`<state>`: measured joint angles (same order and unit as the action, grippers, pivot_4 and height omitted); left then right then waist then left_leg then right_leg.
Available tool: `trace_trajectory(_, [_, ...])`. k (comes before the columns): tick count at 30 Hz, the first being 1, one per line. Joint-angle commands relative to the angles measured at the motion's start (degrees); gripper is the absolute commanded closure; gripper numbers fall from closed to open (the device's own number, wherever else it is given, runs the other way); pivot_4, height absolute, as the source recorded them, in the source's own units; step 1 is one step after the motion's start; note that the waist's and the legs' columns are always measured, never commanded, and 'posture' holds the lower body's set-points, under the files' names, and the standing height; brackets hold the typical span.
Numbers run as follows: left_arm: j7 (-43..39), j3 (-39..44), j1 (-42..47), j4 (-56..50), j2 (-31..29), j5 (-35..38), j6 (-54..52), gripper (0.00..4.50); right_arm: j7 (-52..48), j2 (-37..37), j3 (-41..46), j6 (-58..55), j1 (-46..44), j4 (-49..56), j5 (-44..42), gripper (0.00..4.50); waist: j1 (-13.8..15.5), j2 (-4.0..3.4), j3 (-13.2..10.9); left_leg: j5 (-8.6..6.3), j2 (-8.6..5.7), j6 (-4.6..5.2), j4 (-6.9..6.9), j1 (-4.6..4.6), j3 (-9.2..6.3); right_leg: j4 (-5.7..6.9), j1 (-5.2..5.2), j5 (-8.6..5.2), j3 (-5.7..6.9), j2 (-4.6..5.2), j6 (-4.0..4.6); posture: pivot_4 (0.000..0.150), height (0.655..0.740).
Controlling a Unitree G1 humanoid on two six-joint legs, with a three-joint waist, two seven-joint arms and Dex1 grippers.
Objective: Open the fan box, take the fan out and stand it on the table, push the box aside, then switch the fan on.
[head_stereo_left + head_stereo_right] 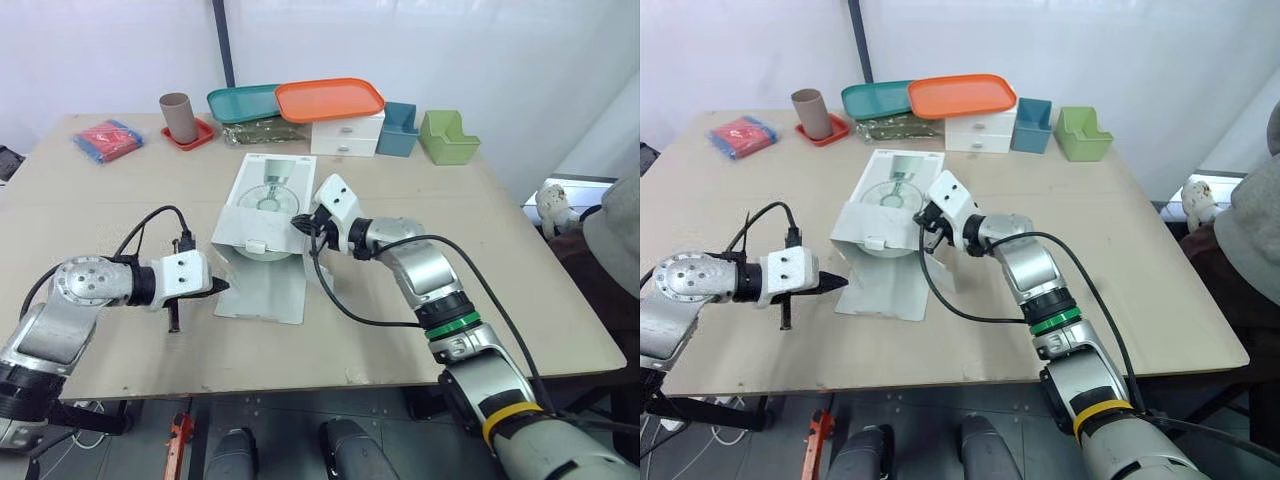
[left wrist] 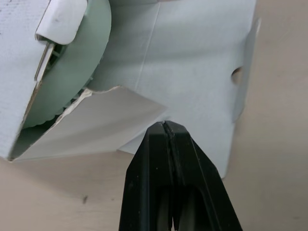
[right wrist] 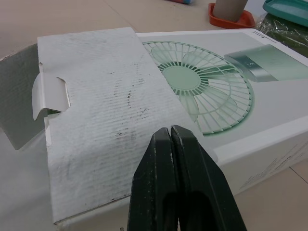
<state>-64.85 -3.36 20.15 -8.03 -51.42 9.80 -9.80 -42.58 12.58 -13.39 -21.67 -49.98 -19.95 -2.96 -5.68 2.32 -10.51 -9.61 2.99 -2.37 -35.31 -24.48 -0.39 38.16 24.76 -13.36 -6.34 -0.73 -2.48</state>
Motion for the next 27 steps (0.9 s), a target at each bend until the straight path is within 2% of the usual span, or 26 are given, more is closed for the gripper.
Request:
trace_trajectory(1, [-0.16, 4.16, 5.87, -4.27, -0.89, 5.27, -5.43, 4.43, -0.7, -0.64, -0.91, -0.74, 0.19, -0.25, 0.21, 4.47, -0.02, 0.0, 0.0, 0.0, 0.0, 0.0, -0.01, -0.03, 0.0, 0.0, 0.01, 0.01, 0.0, 0.0, -0.02, 0.15, 0.74])
trace_trajectory(5, [0.0, 1.92, 12.72, -0.84, 0.59, 3.66, -4.71, 4.43, -0.64, -0.73, -0.92, -0.88, 0.35, 0.09, 0.31, 4.47, -0.1, 0.0, 0.0, 0.01, -0.04, 0.01, -0.06, -0.04, -0.01, 0.0, 0.02, 0.16, -0.02, -0.01, -0.27, 0.15, 0.74])
trace_trajectory(11, [-2.22, -6.29, 17.07, 8.64, 0.6, -6.85, 6.64, 4.43, -0.29, -1.03, -0.82, -0.54, 0.25, -0.23, 0.47, 4.47, -0.23, -0.01, 0.0, 0.01, -0.01, 0.01, -0.01, -0.03, -0.01, 0.05, 0.09, 0.16, -0.03, -0.09, -0.24, 0.15, 0.74])
trace_trajectory(16, [-3.75, -6.54, 18.16, 10.85, 1.76, -5.73, 7.06, 4.43, 0.15, -0.69, -0.39, -0.15, -0.14, -0.49, 0.73, 4.47, -0.21, 0.0, 0.0, 0.01, 0.01, 0.01, -0.03, -0.21, -0.02, 0.1, 0.25, 0.16, -0.03, -0.1, -0.23, 0.15, 0.74])
trace_trajectory(19, [-3.53, -7.45, 18.51, 13.28, 2.42, -7.42, 9.52, 4.43, 0.21, -0.64, -0.38, -0.07, -0.07, -0.28, 0.86, 4.47, -0.19, -0.01, 0.0, 0.01, 0.0, 0.01, -0.06, -0.21, -0.02, 0.1, 0.24, 0.17, -0.03, -0.1, -0.25, 0.15, 0.74])
trace_trajectory(27, [-10.09, -7.25, 16.97, 11.68, -3.4, -8.83, 10.91, 4.43, 0.33, -0.88, -0.28, 0.13, 0.11, -0.54, 0.99, 4.47, -0.22, -0.01, 0.0, 0.01, 0.02, 0.01, -0.05, -0.2, -0.03, 0.15, 0.27, 0.17, -0.04, -0.12, -0.23, 0.15, 0.74])
